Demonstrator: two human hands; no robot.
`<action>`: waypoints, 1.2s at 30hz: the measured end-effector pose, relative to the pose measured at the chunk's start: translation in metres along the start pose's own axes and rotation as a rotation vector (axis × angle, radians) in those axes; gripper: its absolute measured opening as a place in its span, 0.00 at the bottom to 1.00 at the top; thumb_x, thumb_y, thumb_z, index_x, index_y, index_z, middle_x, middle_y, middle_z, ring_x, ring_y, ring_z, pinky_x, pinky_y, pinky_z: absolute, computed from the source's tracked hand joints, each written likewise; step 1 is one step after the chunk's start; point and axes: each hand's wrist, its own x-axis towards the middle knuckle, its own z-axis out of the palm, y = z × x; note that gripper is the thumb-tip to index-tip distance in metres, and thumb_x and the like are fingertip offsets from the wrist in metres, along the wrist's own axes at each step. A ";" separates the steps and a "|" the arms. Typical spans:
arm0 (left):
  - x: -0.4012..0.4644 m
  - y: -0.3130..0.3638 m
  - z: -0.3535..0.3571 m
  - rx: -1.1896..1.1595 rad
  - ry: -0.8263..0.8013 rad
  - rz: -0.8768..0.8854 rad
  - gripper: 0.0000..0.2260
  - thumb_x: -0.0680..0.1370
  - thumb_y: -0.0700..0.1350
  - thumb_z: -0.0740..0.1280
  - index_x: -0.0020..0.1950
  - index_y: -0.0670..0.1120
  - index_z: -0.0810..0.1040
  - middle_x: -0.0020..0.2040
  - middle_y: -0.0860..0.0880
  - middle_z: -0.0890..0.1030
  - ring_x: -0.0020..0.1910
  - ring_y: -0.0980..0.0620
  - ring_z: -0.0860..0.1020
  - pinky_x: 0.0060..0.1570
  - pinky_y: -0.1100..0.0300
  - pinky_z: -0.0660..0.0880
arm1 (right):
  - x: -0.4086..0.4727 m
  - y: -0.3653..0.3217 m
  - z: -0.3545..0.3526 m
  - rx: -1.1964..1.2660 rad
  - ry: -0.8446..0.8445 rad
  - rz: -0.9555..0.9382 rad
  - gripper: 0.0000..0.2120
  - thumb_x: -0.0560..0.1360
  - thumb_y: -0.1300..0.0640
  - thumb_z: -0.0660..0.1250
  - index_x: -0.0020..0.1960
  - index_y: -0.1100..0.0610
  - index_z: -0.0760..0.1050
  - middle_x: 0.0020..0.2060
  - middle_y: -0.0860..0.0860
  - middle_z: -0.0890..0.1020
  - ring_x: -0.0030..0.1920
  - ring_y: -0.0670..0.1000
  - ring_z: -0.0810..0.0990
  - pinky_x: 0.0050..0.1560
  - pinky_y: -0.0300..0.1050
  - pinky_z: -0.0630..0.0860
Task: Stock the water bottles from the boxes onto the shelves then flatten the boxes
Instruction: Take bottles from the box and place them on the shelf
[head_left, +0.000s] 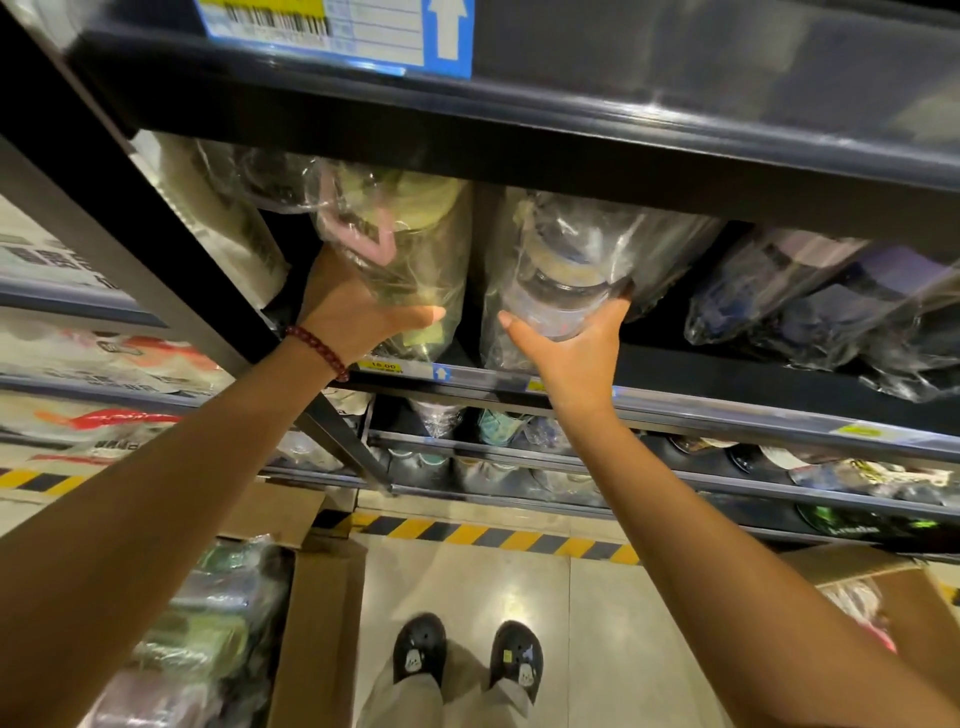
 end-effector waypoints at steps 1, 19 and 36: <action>0.002 0.000 0.001 -0.005 -0.006 -0.008 0.13 0.68 0.46 0.76 0.45 0.50 0.74 0.41 0.56 0.76 0.39 0.60 0.75 0.46 0.63 0.77 | 0.001 -0.001 0.000 -0.023 -0.012 -0.002 0.31 0.64 0.58 0.79 0.56 0.53 0.61 0.49 0.42 0.72 0.50 0.40 0.74 0.53 0.25 0.70; -0.001 -0.009 0.011 -0.110 -0.060 -0.208 0.21 0.74 0.47 0.71 0.64 0.41 0.73 0.59 0.45 0.75 0.60 0.49 0.72 0.60 0.61 0.65 | -0.002 0.007 0.010 -0.094 0.032 -0.003 0.31 0.64 0.53 0.79 0.53 0.56 0.60 0.46 0.43 0.70 0.49 0.46 0.73 0.51 0.29 0.71; 0.002 -0.009 0.008 -0.247 -0.121 -0.249 0.09 0.73 0.38 0.71 0.46 0.50 0.75 0.52 0.50 0.76 0.54 0.51 0.73 0.55 0.61 0.68 | -0.005 0.015 0.021 -0.173 -0.058 -0.039 0.30 0.66 0.56 0.78 0.55 0.55 0.59 0.55 0.52 0.70 0.55 0.48 0.71 0.56 0.29 0.70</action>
